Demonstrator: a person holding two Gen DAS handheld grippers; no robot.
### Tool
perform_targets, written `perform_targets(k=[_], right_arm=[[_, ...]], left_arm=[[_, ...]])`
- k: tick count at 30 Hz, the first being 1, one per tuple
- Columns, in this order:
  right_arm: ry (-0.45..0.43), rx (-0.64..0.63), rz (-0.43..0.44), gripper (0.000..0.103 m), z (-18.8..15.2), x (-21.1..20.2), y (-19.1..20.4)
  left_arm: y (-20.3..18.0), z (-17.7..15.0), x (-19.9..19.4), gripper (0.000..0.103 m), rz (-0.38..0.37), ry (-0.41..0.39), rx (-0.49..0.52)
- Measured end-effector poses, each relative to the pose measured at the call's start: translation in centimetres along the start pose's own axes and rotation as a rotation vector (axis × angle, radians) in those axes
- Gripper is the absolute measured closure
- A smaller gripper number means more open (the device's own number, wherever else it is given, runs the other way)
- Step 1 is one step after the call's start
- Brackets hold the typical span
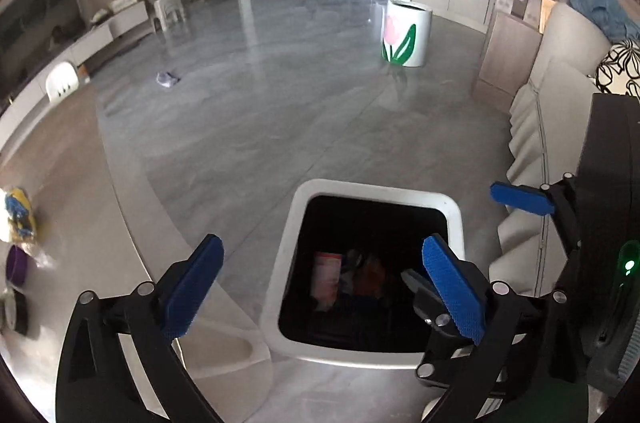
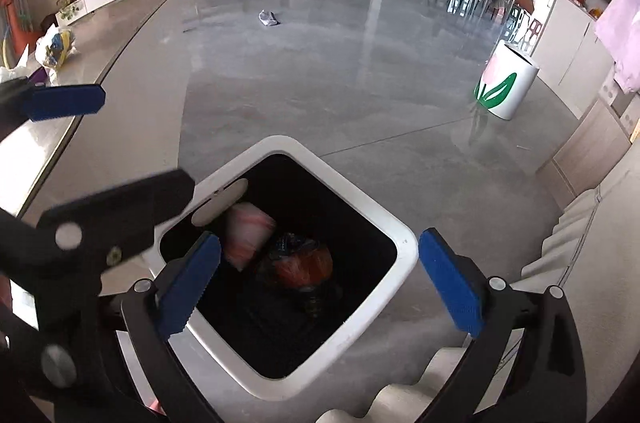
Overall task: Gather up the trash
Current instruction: 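Carry the box and bottle over the white bin and open both tools, then grasp the clear plastic bag with the left tool while the right tool grasps the black tape roll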
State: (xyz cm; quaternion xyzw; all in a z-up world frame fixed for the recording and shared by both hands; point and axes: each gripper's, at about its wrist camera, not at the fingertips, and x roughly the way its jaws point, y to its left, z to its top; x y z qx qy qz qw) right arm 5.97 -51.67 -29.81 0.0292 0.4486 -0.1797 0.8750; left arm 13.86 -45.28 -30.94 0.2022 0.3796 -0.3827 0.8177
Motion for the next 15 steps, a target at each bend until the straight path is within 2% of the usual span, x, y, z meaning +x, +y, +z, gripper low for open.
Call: perform_targets(k=[7,11,15], right_arm=[[-0.057,0.04,0.008,0.004,0.8,-2.7,-1.0],[-0.09,0.027,0.019,0.004,1.7,-4.5,0.0],[-0.129,-0.014,0.04,0.004,2.9,-6.4,2.5]], left_arm=[[1.4,0.5,-2.4,0.005,0.007,-0.031,-0.04],[3.0,0.1,-5.0,0.005,0.047,-0.072,-0.058],[5.9,-0.8,-8.5,0.005,0.102,-0.11,-0.102]])
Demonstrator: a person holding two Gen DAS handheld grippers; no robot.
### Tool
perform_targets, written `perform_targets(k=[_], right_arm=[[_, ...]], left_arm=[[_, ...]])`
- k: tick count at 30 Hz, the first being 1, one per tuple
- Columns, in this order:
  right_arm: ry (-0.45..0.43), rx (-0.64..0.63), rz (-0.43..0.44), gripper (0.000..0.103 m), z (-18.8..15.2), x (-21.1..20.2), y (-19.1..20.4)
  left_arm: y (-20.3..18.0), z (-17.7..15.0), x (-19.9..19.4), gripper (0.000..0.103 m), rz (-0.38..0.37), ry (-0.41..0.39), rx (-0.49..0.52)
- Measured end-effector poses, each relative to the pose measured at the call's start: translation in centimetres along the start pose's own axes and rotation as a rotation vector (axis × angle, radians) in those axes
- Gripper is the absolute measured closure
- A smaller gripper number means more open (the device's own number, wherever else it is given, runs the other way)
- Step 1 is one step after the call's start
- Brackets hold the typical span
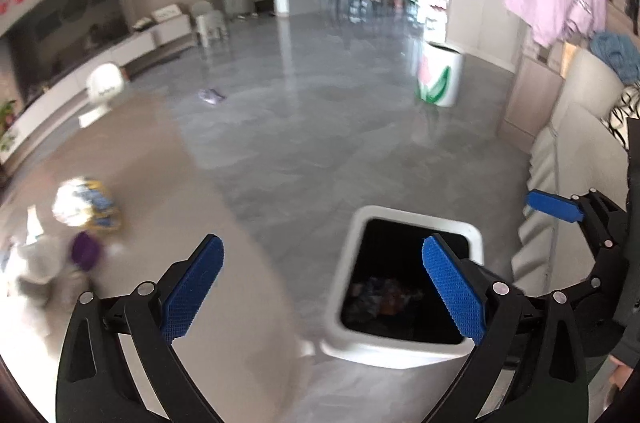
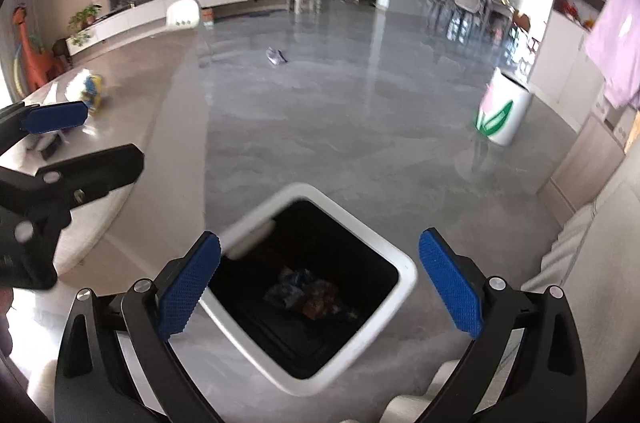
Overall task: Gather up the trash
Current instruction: 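Grasp the clear plastic bag with the left tool while the right tool grasps the black tape roll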
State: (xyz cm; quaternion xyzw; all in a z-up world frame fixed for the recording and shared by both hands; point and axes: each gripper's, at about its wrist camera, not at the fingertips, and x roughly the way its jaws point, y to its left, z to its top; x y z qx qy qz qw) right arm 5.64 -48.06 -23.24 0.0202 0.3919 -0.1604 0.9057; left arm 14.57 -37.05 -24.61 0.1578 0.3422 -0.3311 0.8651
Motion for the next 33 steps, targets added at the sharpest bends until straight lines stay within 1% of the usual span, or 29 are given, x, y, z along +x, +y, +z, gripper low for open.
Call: perform_targets(k=[2,3,6,13,15,18,22,26,30,33], right_arm=[[-0.015,-0.023,0.024,0.004,0.8,-0.5,1.7],[-0.024,-0.028,0.035,0.004,1.0,-0.7,2.4],[-0.049,-0.046,0.089,0.004,2.1,-1.4,5.1],[-0.115,-0.138,0.19,0.004,4.2,-2.7,13.0],[-0.125,-0.163,0.218,0.004,4.7,-2.5,15.3],[-0.12,-0.202,0.261,0.004,5.5,-1.5,19.2],[-0.1,-0.24,0.296,0.004,6.3,0.3,24.0],[-0.074,-0.263,0.329,0.004,6.8,2.0,27.1],[-0.042,-0.297,0.324,0.004,7.4,3.7,29.5],[-0.023,-0.304,0.32,0.004,7.7,4.7,30.3]], left_arm=[[1.9,-0.5,-1.4,0.005,0.032,-0.01,-0.016],[3.1,-0.9,-2.3,0.005,0.067,-0.018,-0.021],[6.2,-2.0,-4.3,0.005,0.132,-0.025,-0.043],[15.3,-5.1,-8.8,0.005,0.275,-0.042,-0.172],[18.2,-6.2,-9.6,0.005,0.311,-0.034,-0.211],[22.2,-8.0,-9.8,0.005,0.344,-0.017,-0.252],[25.5,-9.4,-8.8,0.005,0.388,0.013,-0.242],[27.8,-10.4,-7.2,0.005,0.392,0.04,-0.26],[29.9,-11.0,-5.2,0.005,0.341,0.06,-0.305],[30.4,-11.1,-4.4,0.005,0.318,0.064,-0.31]])
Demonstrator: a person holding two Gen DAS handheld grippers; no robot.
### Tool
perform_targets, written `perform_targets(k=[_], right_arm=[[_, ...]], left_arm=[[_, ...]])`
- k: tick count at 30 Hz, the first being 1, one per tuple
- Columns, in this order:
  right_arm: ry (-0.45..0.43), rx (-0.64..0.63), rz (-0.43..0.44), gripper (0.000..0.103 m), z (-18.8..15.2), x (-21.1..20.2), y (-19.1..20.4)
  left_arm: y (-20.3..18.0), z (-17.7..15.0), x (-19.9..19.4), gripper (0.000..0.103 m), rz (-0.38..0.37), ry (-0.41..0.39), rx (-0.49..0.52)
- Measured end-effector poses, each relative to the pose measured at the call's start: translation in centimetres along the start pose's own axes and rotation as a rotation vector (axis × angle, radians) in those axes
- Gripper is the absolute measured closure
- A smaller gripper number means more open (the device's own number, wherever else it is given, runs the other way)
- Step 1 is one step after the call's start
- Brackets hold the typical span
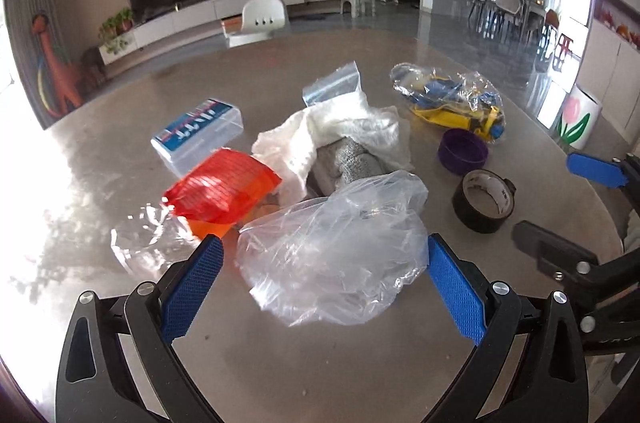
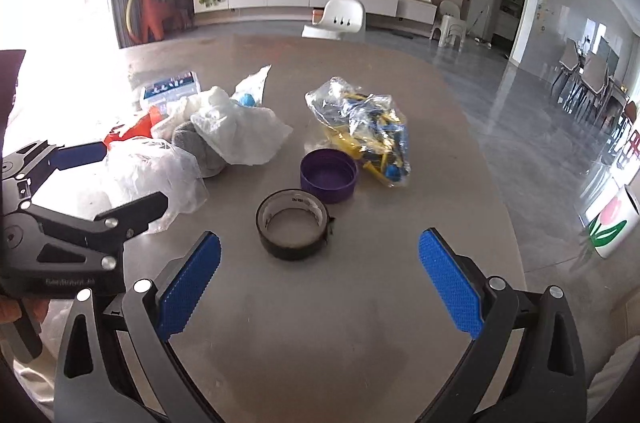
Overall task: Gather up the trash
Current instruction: 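Grasp the clear plastic bag with the left tool while the right tool grasps the black tape roll, then carry the plastic bag and tape roll to the white bin and release both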
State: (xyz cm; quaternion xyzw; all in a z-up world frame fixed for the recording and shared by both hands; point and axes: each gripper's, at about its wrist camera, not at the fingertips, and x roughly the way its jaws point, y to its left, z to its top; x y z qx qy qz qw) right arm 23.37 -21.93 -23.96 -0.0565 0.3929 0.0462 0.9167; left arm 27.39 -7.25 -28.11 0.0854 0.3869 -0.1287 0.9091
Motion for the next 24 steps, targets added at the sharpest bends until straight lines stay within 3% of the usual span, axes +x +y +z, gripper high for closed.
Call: perform_targets(k=[2,8,10,12,15,16,17,18,19,22,24], right_arm=[[0.01,0.01,0.001,0.004,0.2,0.6,-0.1],[0.054,0.049,0.027,0.008,0.2,2.0,-0.9],[0.077,0.052,0.032,0.015,0.1,2.5,-1.0],[0.113,0.054,0.031,0.028,0.1,3.1,-1.1],[0.129,0.037,0.039,0.035,0.0,3.7,-0.5],[0.13,0.036,0.044,0.036,0.2,3.8,-0.3],[0.125,0.034,0.048,0.051,0.2,3.8,0.0],[0.123,0.03,0.052,0.051,0.3,3.8,0.2],[0.122,0.021,0.055,0.052,0.3,3.8,0.5],[0.107,-0.003,0.06,0.052,-0.1,2.6,1.1],[0.08,-0.019,0.058,0.052,-0.5,1.3,1.4]], left_arm=[[0.0,0.0,0.6,0.005,0.007,0.008,-0.001],[1.1,0.1,2.9,0.005,-0.074,0.091,-0.045],[1.3,0.2,3.7,0.007,-0.094,0.125,-0.057],[1.0,0.5,3.8,0.009,-0.102,0.122,-0.038],[0.2,0.5,3.7,0.022,-0.093,0.12,0.012],[0.0,0.5,3.5,0.035,-0.088,0.113,0.026],[-0.1,0.6,3.2,0.044,-0.094,0.104,0.032],[-0.2,0.6,2.9,0.057,-0.111,0.092,0.034],[-0.3,0.6,2.7,0.063,-0.116,0.09,0.034],[0.0,0.4,1.5,0.072,-0.124,0.075,0.021],[0.1,0.2,0.0,0.073,-0.132,0.056,0.007]])
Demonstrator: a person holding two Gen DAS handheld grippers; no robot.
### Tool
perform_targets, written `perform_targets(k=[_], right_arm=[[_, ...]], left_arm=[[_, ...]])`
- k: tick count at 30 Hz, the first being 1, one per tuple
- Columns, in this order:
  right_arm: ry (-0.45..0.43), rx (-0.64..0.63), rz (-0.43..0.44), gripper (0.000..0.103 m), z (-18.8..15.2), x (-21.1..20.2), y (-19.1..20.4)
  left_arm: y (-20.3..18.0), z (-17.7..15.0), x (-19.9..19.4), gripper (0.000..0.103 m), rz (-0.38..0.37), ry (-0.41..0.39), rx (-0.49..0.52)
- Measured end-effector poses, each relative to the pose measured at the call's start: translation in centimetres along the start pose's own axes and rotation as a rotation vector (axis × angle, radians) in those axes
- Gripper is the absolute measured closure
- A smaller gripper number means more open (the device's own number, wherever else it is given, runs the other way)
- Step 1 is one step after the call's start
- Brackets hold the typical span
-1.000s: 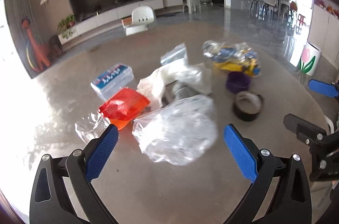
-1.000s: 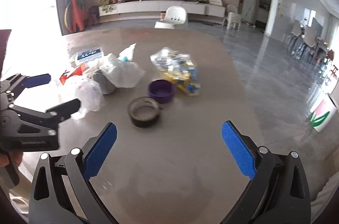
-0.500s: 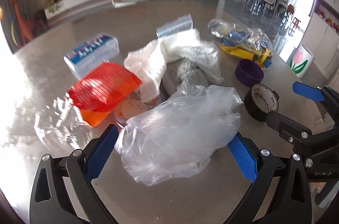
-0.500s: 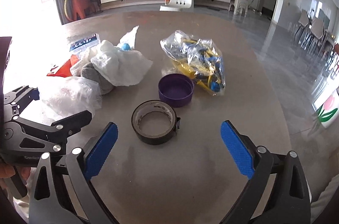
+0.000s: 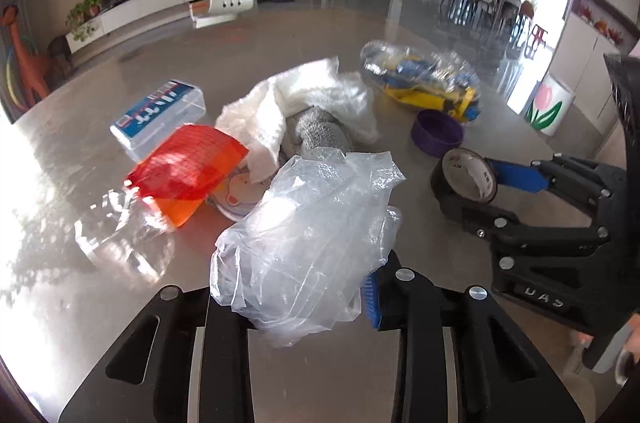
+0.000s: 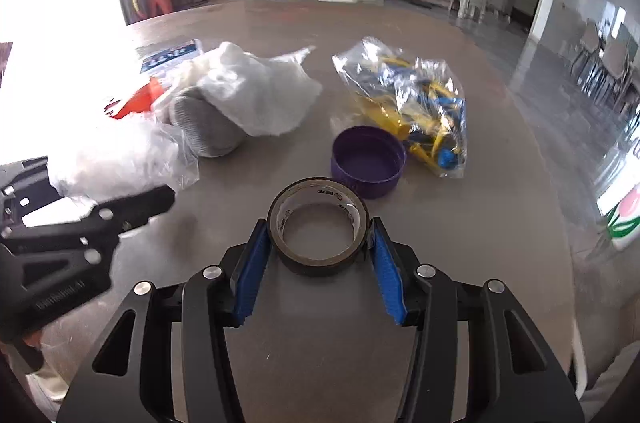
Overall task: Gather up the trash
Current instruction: 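Carry the plastic bag and tape roll to the white bin and release both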
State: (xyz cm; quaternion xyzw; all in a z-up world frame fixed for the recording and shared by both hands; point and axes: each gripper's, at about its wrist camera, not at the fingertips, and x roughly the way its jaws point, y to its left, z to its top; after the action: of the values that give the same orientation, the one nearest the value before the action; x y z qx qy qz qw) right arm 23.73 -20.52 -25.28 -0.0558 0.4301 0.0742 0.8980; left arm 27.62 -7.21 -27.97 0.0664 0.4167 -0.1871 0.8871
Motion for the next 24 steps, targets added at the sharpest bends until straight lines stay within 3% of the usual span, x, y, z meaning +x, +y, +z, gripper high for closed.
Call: perform_targets(k=[6,11,24], right_arm=[[-0.07,-0.019,0.002,0.052,-0.8,-5.1,-0.1],[-0.119,0.009,-0.003,0.052,-1.6,-9.2,-1.6],[-0.202,0.102,-0.122,0.052,-4.8,-18.9,-8.0]], left_arm=[[-0.5,-0.5,-4.2,0.073,-0.021,-0.056,-0.019],[-3.2,-0.2,-6.4,0.073,-0.053,-0.088,0.014],[-14.2,1.6,-9.4,0.073,-0.134,-0.165,0.154]])
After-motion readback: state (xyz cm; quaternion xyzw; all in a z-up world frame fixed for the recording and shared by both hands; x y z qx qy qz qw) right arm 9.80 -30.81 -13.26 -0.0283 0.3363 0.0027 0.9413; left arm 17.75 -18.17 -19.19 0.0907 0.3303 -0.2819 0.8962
